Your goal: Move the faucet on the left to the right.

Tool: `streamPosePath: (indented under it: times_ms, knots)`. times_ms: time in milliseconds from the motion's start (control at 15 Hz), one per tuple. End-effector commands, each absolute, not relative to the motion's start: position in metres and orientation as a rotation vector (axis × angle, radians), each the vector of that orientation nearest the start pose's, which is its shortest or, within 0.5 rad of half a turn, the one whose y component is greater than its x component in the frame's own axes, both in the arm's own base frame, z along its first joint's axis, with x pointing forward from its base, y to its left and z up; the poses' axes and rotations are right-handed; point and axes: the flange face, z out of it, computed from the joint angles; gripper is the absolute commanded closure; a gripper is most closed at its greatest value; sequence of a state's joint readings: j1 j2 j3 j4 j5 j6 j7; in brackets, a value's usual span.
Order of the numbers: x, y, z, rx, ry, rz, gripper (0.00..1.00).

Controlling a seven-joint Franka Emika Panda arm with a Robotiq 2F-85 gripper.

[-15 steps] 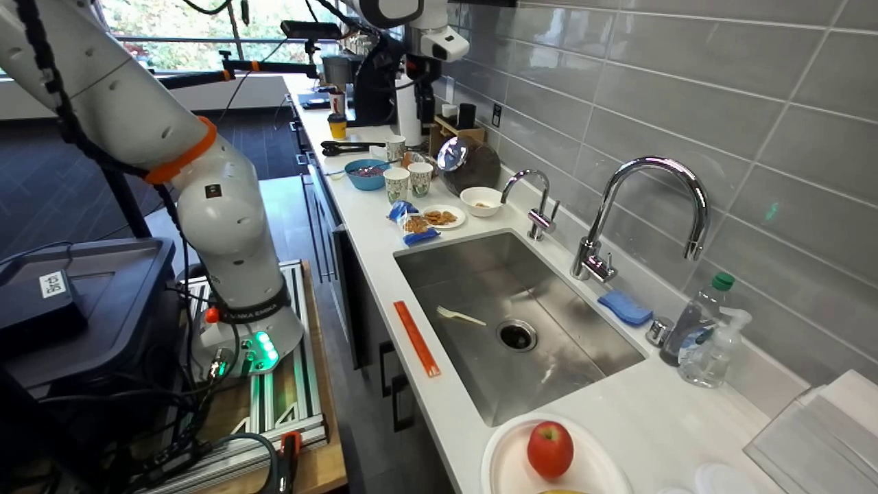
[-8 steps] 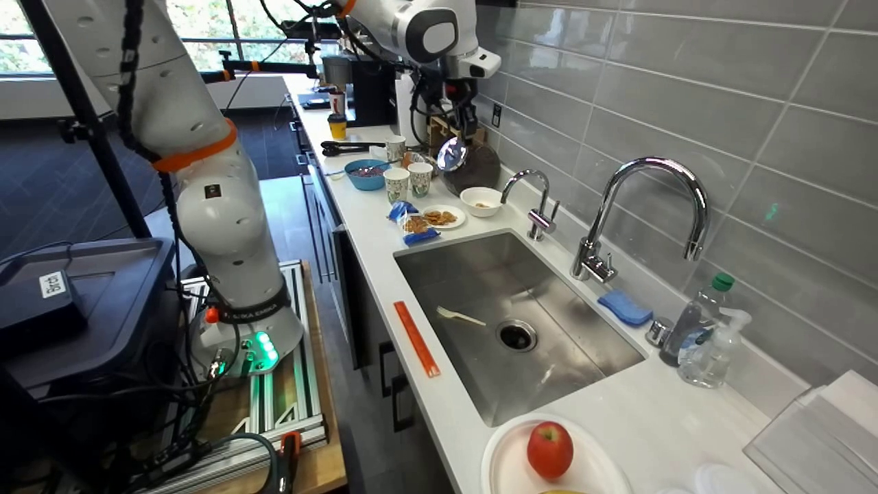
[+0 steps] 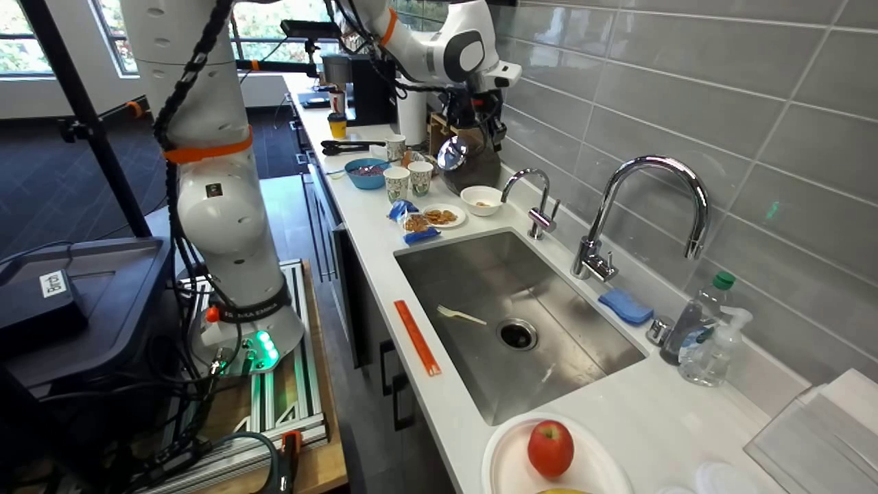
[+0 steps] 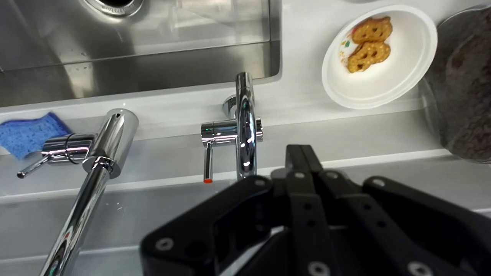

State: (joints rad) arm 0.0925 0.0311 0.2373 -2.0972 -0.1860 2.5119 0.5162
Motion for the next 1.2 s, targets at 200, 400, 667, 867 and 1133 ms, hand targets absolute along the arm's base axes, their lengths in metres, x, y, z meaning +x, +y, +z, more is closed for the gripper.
streamPosePath:
  times_ms: [200,400,667,867,1133]
  knots:
    - [0.592,0.200,0.413,-3.039,0.197,-0.706,1.00]
    - [0.599,0.201,0.396,-3.037,0.248,-0.712,1.00]
    - [0.605,0.202,0.381,-3.030,0.296,-0.742,1.00]
    - [0.606,0.200,0.374,-3.045,0.310,-0.760,1.00]
    - [0.607,0.191,0.376,-3.071,0.352,-0.805,1.00]
